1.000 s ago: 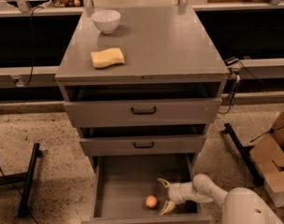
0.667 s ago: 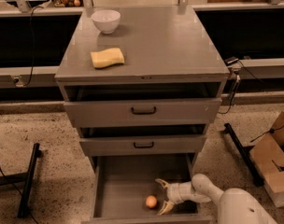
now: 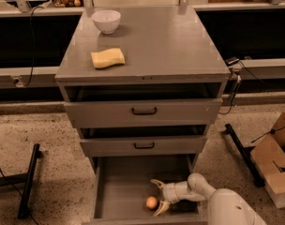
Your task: Pick orange from bottom drawer and place on counter
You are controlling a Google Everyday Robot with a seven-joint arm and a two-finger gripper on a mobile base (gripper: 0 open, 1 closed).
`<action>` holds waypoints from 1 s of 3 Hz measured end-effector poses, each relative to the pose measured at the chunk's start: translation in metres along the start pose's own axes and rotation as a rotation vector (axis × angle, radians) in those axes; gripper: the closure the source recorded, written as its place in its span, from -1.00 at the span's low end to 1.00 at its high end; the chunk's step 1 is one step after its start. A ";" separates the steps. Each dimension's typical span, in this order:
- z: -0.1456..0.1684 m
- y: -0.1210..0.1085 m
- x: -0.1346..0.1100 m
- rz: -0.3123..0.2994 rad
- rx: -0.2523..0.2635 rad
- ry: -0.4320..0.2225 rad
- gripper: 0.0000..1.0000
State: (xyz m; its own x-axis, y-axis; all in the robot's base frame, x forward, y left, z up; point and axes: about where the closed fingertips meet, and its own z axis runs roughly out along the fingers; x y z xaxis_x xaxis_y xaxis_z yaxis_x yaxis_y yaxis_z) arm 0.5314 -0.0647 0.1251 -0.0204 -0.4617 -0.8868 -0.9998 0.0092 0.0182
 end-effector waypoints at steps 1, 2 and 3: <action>0.004 -0.005 -0.004 -0.010 0.009 0.045 -0.64; -0.001 -0.009 -0.011 -0.031 0.053 0.100 -0.58; 0.010 -0.003 -0.009 -0.021 0.039 0.138 -0.99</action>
Offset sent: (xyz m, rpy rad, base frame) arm 0.0101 0.0008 0.0244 -0.1896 -0.1091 -0.0858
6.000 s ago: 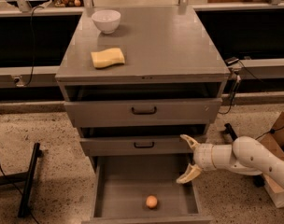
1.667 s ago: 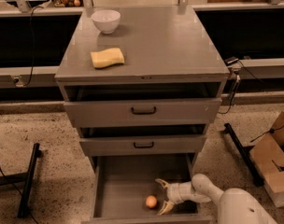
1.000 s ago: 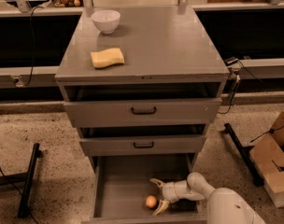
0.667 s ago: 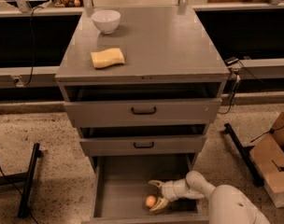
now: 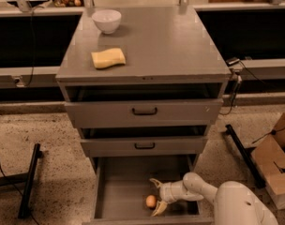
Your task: Pick orange from bottom drawer and place on counter
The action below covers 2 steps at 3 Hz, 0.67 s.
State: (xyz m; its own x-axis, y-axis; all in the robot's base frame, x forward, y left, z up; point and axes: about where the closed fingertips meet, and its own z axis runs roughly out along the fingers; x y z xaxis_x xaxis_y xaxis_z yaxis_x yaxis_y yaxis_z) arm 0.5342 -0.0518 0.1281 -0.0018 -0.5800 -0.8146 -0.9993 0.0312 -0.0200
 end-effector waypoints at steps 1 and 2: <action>0.010 0.004 0.004 0.015 -0.034 0.013 -1.00; 0.013 0.004 0.004 0.021 -0.041 0.007 -0.65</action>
Offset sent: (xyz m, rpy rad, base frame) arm 0.0002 0.0063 -0.0115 -0.0015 0.0448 0.0202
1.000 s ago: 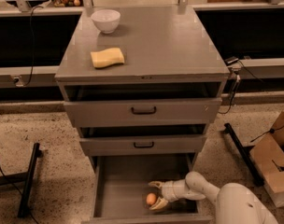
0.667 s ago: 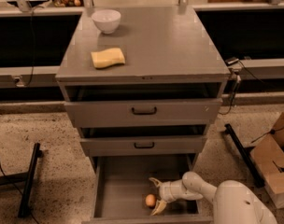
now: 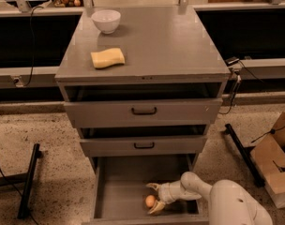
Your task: Pick orange from bottom drawer and place on counter
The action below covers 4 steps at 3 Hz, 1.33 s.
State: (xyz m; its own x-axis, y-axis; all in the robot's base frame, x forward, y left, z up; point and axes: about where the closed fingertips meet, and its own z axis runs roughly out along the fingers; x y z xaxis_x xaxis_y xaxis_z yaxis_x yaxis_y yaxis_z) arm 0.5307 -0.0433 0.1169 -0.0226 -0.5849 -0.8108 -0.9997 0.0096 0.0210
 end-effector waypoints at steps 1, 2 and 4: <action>0.002 0.000 0.001 0.004 -0.007 -0.020 -0.18; 0.000 0.000 0.001 0.010 -0.008 -0.054 0.31; -0.033 -0.007 -0.035 -0.085 -0.023 -0.184 1.00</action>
Offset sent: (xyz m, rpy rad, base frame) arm 0.0050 -0.0088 0.0014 0.0885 0.0107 -0.0098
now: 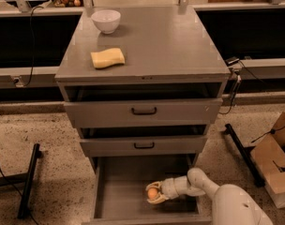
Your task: Pick orange from bottom drawer and place on counter
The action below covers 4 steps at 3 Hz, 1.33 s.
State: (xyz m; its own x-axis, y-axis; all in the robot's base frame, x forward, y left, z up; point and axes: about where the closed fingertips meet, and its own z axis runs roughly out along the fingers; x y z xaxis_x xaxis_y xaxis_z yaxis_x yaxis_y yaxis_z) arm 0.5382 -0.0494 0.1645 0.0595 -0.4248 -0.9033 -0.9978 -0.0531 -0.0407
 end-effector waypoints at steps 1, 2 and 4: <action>-0.024 -0.014 -0.051 -0.090 -0.051 -0.070 1.00; -0.063 -0.028 -0.110 -0.159 -0.088 -0.127 1.00; -0.098 -0.037 -0.159 -0.213 -0.120 -0.155 1.00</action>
Offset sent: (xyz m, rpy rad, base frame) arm 0.0405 -0.0306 0.2223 0.1870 -0.1657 0.2227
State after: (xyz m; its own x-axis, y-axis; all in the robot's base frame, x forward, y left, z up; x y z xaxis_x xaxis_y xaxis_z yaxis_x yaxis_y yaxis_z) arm 0.5684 -0.0682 0.3512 0.2524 -0.2504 -0.9347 -0.9520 -0.2371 -0.1936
